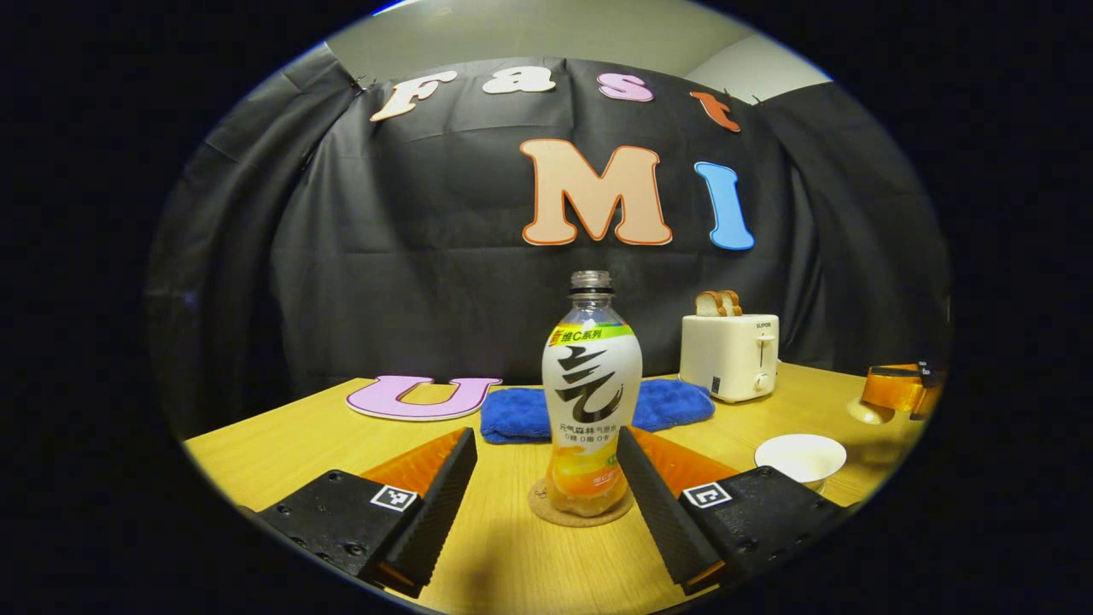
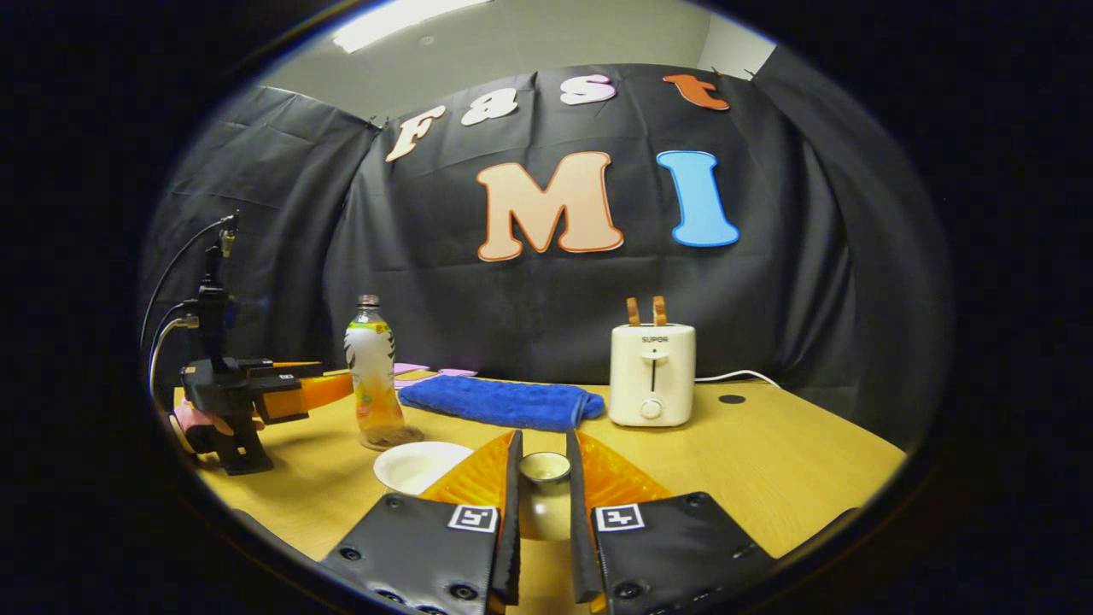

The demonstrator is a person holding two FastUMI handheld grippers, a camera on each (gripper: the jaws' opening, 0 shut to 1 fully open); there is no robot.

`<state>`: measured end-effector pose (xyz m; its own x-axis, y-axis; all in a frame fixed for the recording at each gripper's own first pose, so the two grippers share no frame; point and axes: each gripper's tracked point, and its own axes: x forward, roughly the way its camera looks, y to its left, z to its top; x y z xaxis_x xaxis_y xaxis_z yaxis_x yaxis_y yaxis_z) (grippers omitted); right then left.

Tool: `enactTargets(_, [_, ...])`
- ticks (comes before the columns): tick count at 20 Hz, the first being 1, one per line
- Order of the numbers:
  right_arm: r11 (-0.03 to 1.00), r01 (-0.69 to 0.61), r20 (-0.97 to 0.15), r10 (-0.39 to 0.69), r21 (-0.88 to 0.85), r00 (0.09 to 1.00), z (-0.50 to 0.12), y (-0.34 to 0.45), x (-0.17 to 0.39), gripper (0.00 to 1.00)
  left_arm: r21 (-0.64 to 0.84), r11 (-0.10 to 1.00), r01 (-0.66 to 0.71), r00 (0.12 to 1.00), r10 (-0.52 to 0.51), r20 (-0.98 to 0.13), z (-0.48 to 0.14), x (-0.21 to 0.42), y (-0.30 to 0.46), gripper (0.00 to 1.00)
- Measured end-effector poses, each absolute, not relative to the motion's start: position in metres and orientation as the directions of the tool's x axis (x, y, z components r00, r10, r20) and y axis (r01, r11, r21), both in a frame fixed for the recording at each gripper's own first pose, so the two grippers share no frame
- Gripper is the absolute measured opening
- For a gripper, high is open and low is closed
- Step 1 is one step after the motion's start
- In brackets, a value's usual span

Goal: Open the teacup lid with one hand, grasp the water bottle and pour water into the teacup with the other hand; after pouring, place the water bottle on the coaster and then close the teacup lid.

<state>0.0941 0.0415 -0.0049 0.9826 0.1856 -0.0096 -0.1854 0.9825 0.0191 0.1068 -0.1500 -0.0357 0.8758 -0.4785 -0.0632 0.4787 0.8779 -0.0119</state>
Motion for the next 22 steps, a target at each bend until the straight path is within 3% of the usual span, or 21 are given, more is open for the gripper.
enactTargets(4, [0.957,-0.289,-0.012,0.290,0.025,0.957,-0.005,0.078,0.107,0.27,-0.009,0.887,0.461,0.885,-0.460,-0.063,-0.033,0.094,-0.132,0.96])
enactTargets(10, [0.915,-0.402,-0.016,0.403,0.032,0.915,-0.007,0.115,0.114,0.27,0.008,0.944,0.331,0.942,-0.329,-0.062,-0.033,0.089,-0.085,0.96])
enactTargets(15, [0.895,-0.445,-0.041,0.446,0.035,0.894,-0.012,0.129,0.117,0.27,0.016,0.968,0.249,0.967,-0.248,-0.062,-0.020,0.098,-0.063,0.96])
enactTargets(22, [0.886,-0.462,-0.121,0.463,0.033,0.878,-0.025,0.137,0.120,0.27,0.014,0.969,0.246,0.968,-0.245,-0.061,-0.020,0.098,-0.063,0.96])
